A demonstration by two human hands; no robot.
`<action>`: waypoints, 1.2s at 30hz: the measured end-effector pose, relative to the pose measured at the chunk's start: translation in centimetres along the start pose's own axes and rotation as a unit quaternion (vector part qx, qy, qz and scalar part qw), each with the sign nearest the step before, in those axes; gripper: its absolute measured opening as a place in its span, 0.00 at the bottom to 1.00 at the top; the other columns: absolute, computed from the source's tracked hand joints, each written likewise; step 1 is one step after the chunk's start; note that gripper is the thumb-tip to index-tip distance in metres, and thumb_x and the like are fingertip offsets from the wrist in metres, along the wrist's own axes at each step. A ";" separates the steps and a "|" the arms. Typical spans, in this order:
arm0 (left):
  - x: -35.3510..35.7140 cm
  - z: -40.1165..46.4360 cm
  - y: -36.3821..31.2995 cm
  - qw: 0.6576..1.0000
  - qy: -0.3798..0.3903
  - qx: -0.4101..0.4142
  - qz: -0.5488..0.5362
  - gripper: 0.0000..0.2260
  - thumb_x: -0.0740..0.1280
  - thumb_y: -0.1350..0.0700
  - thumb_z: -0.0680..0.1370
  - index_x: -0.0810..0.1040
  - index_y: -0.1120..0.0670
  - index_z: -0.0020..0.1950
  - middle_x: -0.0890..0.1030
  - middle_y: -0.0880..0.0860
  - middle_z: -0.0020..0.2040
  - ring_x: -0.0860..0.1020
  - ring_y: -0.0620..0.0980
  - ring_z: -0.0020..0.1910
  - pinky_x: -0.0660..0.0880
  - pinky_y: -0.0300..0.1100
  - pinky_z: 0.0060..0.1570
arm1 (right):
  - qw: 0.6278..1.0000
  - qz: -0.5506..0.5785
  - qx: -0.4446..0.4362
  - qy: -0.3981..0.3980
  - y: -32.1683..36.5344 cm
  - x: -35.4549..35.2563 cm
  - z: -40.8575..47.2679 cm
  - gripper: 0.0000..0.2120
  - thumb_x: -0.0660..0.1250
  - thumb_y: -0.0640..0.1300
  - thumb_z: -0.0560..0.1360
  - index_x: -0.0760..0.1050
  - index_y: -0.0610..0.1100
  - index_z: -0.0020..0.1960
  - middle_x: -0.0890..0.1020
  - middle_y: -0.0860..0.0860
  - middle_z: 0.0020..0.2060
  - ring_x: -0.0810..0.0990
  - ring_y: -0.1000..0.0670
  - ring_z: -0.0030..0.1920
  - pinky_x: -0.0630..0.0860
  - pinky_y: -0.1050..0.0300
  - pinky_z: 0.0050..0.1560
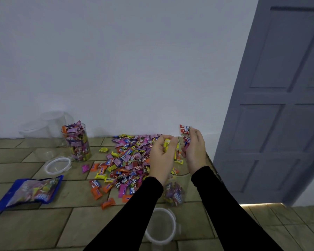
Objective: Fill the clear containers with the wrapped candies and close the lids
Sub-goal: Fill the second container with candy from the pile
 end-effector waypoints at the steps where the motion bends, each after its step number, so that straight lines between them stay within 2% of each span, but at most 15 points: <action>1: 0.0 -0.1 -0.1 1.000 -0.001 -0.001 0.008 0.08 0.67 0.46 0.77 0.77 0.51 0.45 0.70 0.53 0.30 0.68 0.53 0.29 0.65 0.45 0.30 | 1.000 -0.004 0.001 0.000 -0.1 0.0 0.1 0.12 0.55 0.48 0.82 0.69 0.45 0.42 0.66 0.49 0.28 0.62 0.51 0.27 0.61 0.63 0.22; 3: -0.1 -0.2 -0.1 1.000 -0.012 -0.004 0.003 0.07 0.66 0.53 0.80 0.77 0.57 0.47 0.71 0.51 0.29 0.69 0.48 0.26 0.67 0.38 0.26 | 1.000 -0.016 0.003 -0.003 -0.4 0.0 0.2 0.13 0.56 0.48 0.82 0.69 0.45 0.41 0.67 0.49 0.28 0.63 0.50 0.27 0.61 0.60 0.26; 5: -0.1 -0.3 -0.2 1.000 -0.023 -0.006 -0.009 0.08 0.65 0.56 0.80 0.76 0.61 0.48 0.71 0.50 0.30 0.69 0.44 0.25 0.66 0.33 0.26 | 1.000 -0.006 0.014 -0.006 -0.5 -0.2 0.2 0.12 0.56 0.48 0.82 0.70 0.45 0.42 0.68 0.49 0.27 0.65 0.50 0.26 0.61 0.61 0.24; 9: -0.2 0.0 -0.3 0.998 -0.048 0.021 0.019 0.08 0.64 0.52 0.81 0.76 0.57 0.50 0.70 0.47 0.32 0.66 0.42 0.27 0.65 0.32 0.29 | 0.999 0.035 0.031 -0.002 0.0 -0.4 -0.2 0.12 0.56 0.46 0.82 0.70 0.44 0.42 0.71 0.52 0.26 0.67 0.55 0.21 0.61 0.66 0.19; 13: -0.2 0.3 -0.3 0.998 -0.037 0.031 0.037 0.08 0.62 0.49 0.81 0.74 0.53 0.51 0.68 0.46 0.33 0.66 0.43 0.29 0.66 0.36 0.32 | 0.998 0.050 0.043 -0.005 0.0 -0.6 -0.3 0.11 0.55 0.46 0.82 0.70 0.44 0.44 0.72 0.52 0.26 0.67 0.57 0.19 0.60 0.65 0.19; 17: -0.5 -0.1 0.0 0.997 -0.052 0.032 0.044 0.08 0.62 0.50 0.81 0.75 0.54 0.49 0.71 0.43 0.32 0.69 0.40 0.30 0.68 0.33 0.33 | 0.997 0.047 0.050 -0.019 -0.5 -0.8 0.1 0.12 0.55 0.48 0.82 0.70 0.45 0.42 0.70 0.50 0.27 0.63 0.53 0.21 0.58 0.64 0.22; 20: -0.3 -0.2 -0.1 0.997 -0.043 0.039 0.044 0.11 0.60 0.51 0.82 0.74 0.58 0.47 0.68 0.42 0.30 0.67 0.41 0.31 0.66 0.34 0.33 | 0.998 0.039 0.045 -0.018 -0.6 -0.9 0.3 0.13 0.55 0.48 0.82 0.70 0.45 0.42 0.69 0.49 0.29 0.62 0.51 0.24 0.55 0.62 0.24; 24: -0.3 -0.4 0.0 0.998 -0.036 0.038 0.031 0.15 0.60 0.52 0.82 0.73 0.62 0.43 0.67 0.43 0.31 0.65 0.43 0.32 0.64 0.35 0.33 | 0.998 0.037 0.053 -0.018 -0.8 -1.0 0.1 0.13 0.56 0.48 0.82 0.70 0.45 0.41 0.70 0.49 0.28 0.63 0.52 0.24 0.57 0.63 0.23; 27: -0.2 -0.3 0.2 0.999 -0.028 0.032 0.024 0.12 0.61 0.53 0.82 0.78 0.59 0.45 0.75 0.43 0.33 0.71 0.42 0.34 0.68 0.34 0.36 | 0.998 0.042 0.050 -0.018 -0.8 -0.9 0.3 0.13 0.56 0.48 0.82 0.70 0.45 0.42 0.70 0.50 0.28 0.63 0.52 0.23 0.58 0.64 0.22; 29: 0.0 -0.2 0.4 0.999 -0.016 0.030 0.009 0.09 0.62 0.56 0.81 0.80 0.58 0.49 0.81 0.49 0.39 0.78 0.46 0.39 0.74 0.39 0.42 | 0.998 0.045 0.040 -0.015 -0.7 -0.8 0.4 0.12 0.56 0.48 0.82 0.71 0.44 0.44 0.70 0.50 0.28 0.64 0.52 0.23 0.58 0.64 0.21; 31: 0.0 -0.1 0.6 1.000 -0.009 0.027 -0.005 0.08 0.63 0.57 0.81 0.80 0.57 0.51 0.84 0.54 0.42 0.81 0.52 0.44 0.78 0.44 0.47 | 0.998 0.050 0.035 -0.006 -0.7 -0.6 0.4 0.12 0.56 0.47 0.82 0.71 0.43 0.43 0.70 0.50 0.27 0.64 0.52 0.22 0.58 0.64 0.20; 34: 0.0 -0.2 0.9 1.000 -0.003 0.024 -0.020 0.10 0.62 0.52 0.81 0.80 0.55 0.52 0.85 0.55 0.44 0.82 0.53 0.47 0.77 0.45 0.43 | 0.998 0.045 0.033 0.005 -0.7 -0.4 0.3 0.13 0.56 0.46 0.82 0.69 0.44 0.40 0.70 0.49 0.28 0.64 0.52 0.23 0.58 0.63 0.21; 36: 0.1 -0.2 1.0 1.000 0.003 0.019 -0.023 0.15 0.59 0.47 0.79 0.80 0.54 0.53 0.85 0.54 0.47 0.83 0.52 0.50 0.76 0.45 0.45 | 0.998 0.046 0.032 0.002 -0.8 -0.6 0.3 0.13 0.56 0.46 0.82 0.69 0.43 0.40 0.70 0.48 0.29 0.64 0.53 0.23 0.58 0.63 0.20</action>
Point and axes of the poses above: each hand's wrist, its own z-axis towards the middle knuckle, its own x-axis out of the palm, y = z × x, the point moved 7 cm from there along z, towards the middle knuckle
